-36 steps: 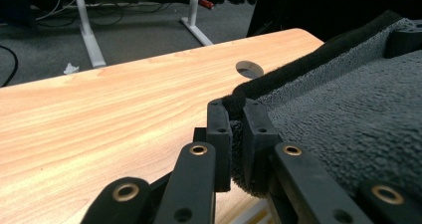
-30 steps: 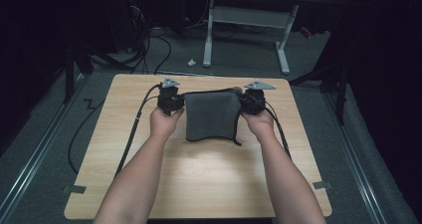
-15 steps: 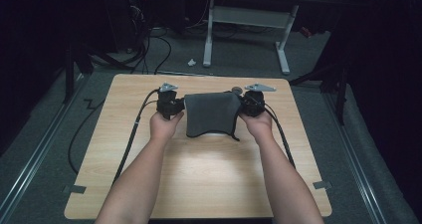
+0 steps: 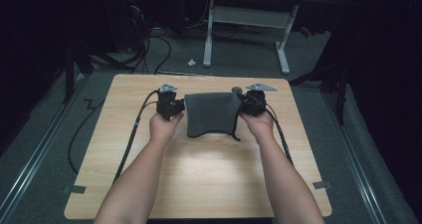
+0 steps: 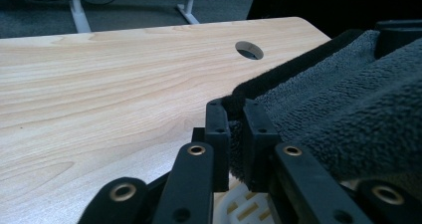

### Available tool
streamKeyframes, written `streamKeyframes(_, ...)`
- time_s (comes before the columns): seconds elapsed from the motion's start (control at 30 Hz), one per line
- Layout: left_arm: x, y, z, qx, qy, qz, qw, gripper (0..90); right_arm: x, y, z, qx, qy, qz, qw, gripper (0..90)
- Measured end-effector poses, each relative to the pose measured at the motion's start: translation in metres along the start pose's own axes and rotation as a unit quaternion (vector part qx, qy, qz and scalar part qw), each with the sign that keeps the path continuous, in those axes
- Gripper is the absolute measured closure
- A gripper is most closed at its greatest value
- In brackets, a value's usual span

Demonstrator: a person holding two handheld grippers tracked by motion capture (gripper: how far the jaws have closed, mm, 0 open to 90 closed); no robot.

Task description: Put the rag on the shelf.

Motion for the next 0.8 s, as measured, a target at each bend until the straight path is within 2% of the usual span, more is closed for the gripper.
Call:
streamKeyframes(0.03,-0.001,0.001,-0.001,-0.002,-0.003,0.001,1.0000,82.0,-0.001,0.001,-0.002,0.004,0.002,0.001,1.0000,61.4)
streamKeyframes(0.1,-0.002,0.001,0.000,-0.002,0.000,0.000,1.0000,78.5,-0.002,0.002,-0.003,0.006,0.002,0.002,1.0000,60.4)
streamKeyframes(0.2,-0.005,0.004,0.001,-0.016,0.005,-0.004,0.9999,74.3,-0.003,0.004,-0.004,0.017,0.009,0.003,0.9998,56.7)
streamKeyframes(0.33,-0.007,0.006,0.001,-0.023,-0.001,-0.003,0.9997,70.5,-0.007,0.008,-0.006,0.030,0.013,-0.005,0.9995,50.4)
streamKeyframes(0.5,-0.009,0.010,0.000,-0.023,0.001,-0.011,0.9997,67.8,-0.013,0.015,-0.008,0.030,0.006,-0.024,0.9992,50.0)
streamKeyframes(0.53,-0.011,0.011,0.000,-0.026,-0.001,-0.014,0.9996,66.8,-0.016,0.019,-0.008,0.036,0.008,-0.032,0.9988,50.5)
streamKeyframes(0.8,-0.014,0.025,0.004,-0.040,-0.003,-0.027,0.9988,62.8,-0.020,0.033,-0.009,0.050,0.018,-0.038,0.9979,51.3)
Point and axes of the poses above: each handheld gripper's, and its own axes: y roughly backward along the jaws, x roughly out of its underside, z roughly to its left, the point moved 2 cm from there along -y, roughly forward along the jaws, and after that the axes turned 7 degrees about -x, right-handed, at the moved point
